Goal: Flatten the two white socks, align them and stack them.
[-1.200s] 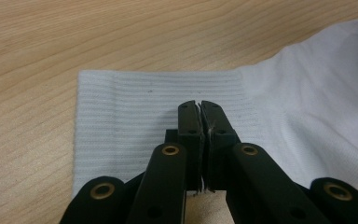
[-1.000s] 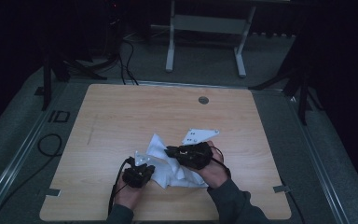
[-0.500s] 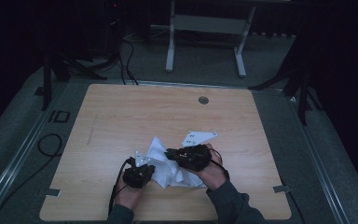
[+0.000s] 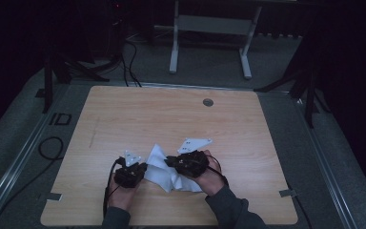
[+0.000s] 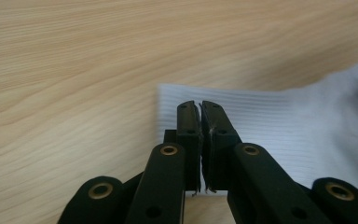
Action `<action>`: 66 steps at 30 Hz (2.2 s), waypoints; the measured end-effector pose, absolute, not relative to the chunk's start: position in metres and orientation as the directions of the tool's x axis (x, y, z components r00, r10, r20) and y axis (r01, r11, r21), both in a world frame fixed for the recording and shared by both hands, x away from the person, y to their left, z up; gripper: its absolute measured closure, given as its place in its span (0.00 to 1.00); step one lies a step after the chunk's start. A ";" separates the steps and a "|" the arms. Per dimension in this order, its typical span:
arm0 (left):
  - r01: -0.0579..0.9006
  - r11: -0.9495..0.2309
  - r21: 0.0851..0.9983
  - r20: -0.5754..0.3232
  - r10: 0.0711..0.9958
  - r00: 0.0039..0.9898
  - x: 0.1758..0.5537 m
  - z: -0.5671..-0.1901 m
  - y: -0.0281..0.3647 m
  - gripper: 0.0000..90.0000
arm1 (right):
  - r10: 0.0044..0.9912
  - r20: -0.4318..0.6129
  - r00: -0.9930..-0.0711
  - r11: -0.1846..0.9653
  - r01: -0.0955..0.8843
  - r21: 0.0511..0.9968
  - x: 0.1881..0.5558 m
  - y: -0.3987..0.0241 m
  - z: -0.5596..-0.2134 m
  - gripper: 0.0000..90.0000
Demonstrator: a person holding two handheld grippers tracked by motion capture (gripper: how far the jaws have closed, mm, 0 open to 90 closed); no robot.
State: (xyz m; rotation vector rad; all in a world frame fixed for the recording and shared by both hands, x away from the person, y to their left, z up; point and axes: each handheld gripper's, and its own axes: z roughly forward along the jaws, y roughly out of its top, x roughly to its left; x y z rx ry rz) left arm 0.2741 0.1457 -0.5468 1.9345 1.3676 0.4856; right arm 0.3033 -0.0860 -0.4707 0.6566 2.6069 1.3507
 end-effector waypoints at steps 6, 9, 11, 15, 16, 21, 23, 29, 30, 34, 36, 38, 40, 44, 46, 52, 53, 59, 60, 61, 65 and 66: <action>0.674 -0.161 0.721 -0.098 0.939 0.329 0.276 -0.546 0.159 0.99 | 0.451 0.112 -0.885 0.521 0.364 0.772 0.308 -0.073 -0.489 0.93; 0.696 -0.165 0.699 -0.101 0.941 0.324 0.278 -0.548 0.162 0.99 | 0.457 0.127 -0.880 0.540 0.388 0.747 0.309 -0.062 -0.503 0.93; 0.709 -0.167 0.685 -0.104 0.941 0.323 0.280 -0.551 0.162 0.99 | 0.460 0.128 -0.878 0.547 0.395 0.738 0.310 -0.057 -0.509 0.93; 0.713 -0.177 0.678 -0.099 0.940 0.327 0.281 -0.552 0.161 0.99 | 0.469 0.128 -0.874 0.565 0.408 0.717 0.313 -0.047 -0.519 0.93; 0.713 -0.177 0.678 -0.099 0.940 0.327 0.281 -0.552 0.161 0.99 | 0.469 0.128 -0.874 0.565 0.408 0.717 0.313 -0.047 -0.519 0.93; 0.724 -0.186 0.664 -0.094 0.940 0.328 0.282 -0.554 0.161 0.99 | 0.484 0.128 -0.866 0.593 0.432 0.680 0.317 -0.038 -0.534 0.92; 0.726 -0.188 0.662 -0.091 0.941 0.327 0.282 -0.554 0.160 0.99 | 0.480 0.127 -0.868 0.605 0.432 0.669 0.317 -0.037 -0.538 0.92; 0.730 -0.186 0.657 -0.090 0.943 0.321 0.282 -0.555 0.160 0.99 | 0.477 0.129 -0.869 0.607 0.432 0.667 0.317 -0.035 -0.539 0.92; 0.731 -0.185 0.657 -0.090 0.943 0.320 0.282 -0.555 0.161 0.99 | 0.473 0.132 -0.871 0.603 0.429 0.672 0.317 -0.036 -0.538 0.92; 0.732 -0.181 0.657 -0.089 0.945 0.314 0.282 -0.554 0.161 0.99 | 0.464 0.133 -0.876 0.605 0.423 0.674 0.317 -0.035 -0.536 0.92; 0.727 -0.169 0.665 -0.091 0.948 0.304 0.282 -0.553 0.162 0.99 | 0.465 0.135 -0.875 0.613 0.428 0.664 0.318 -0.034 -0.539 0.92; 0.717 -0.168 0.676 -0.085 0.949 0.302 0.280 -0.551 0.163 0.99 | 0.466 0.139 -0.874 0.622 0.436 0.651 0.320 -0.032 -0.544 0.92; 0.704 -0.164 0.691 -0.089 0.947 0.309 0.279 -0.549 0.163 0.99 | 0.469 0.140 -0.872 0.625 0.440 0.645 0.320 -0.031 -0.545 0.92; 0.632 -0.193 0.750 -0.077 0.925 0.373 0.274 -0.542 0.156 0.99 | 0.468 0.136 -0.873 0.633 0.439 0.637 0.321 -0.029 -0.548 0.91; 0.606 -0.224 0.764 -0.053 0.913 0.404 0.272 -0.540 0.149 0.99 | 0.468 0.133 -0.874 0.634 0.436 0.638 0.321 -0.029 -0.548 0.91; 0.631 -0.257 0.732 -0.044 0.906 0.421 0.274 -0.546 0.143 0.99 | 0.469 0.130 -0.874 0.632 0.435 0.641 0.322 -0.029 -0.549 0.91; 0.637 -0.263 0.725 -0.042 0.905 0.422 0.275 -0.547 0.143 0.99 | 0.469 0.133 -0.873 0.630 0.437 0.642 0.322 -0.029 -0.549 0.91; 0.657 -0.286 0.698 -0.043 0.899 0.437 0.280 -0.553 0.140 0.99 | 0.455 0.150 -0.878 0.634 0.438 0.638 0.324 -0.030 -0.549 0.86; 0.657 -0.286 0.697 -0.043 0.899 0.436 0.280 -0.553 0.140 0.99 | 0.455 0.150 -0.878 0.633 0.437 0.639 0.324 -0.031 -0.548 0.84; 0.659 -0.287 0.696 -0.042 0.899 0.436 0.280 -0.553 0.140 0.99 | 0.456 0.149 -0.878 0.633 0.437 0.639 0.324 -0.032 -0.547 0.82; 0.662 -0.280 0.695 -0.049 0.900 0.433 0.280 -0.553 0.140 0.99 | 0.455 0.125 -0.882 0.631 0.419 0.653 0.320 -0.038 -0.537 0.79; 0.662 -0.281 0.695 -0.048 0.901 0.432 0.280 -0.553 0.140 0.99 | 0.455 0.121 -0.882 0.629 0.415 0.657 0.320 -0.040 -0.534 0.79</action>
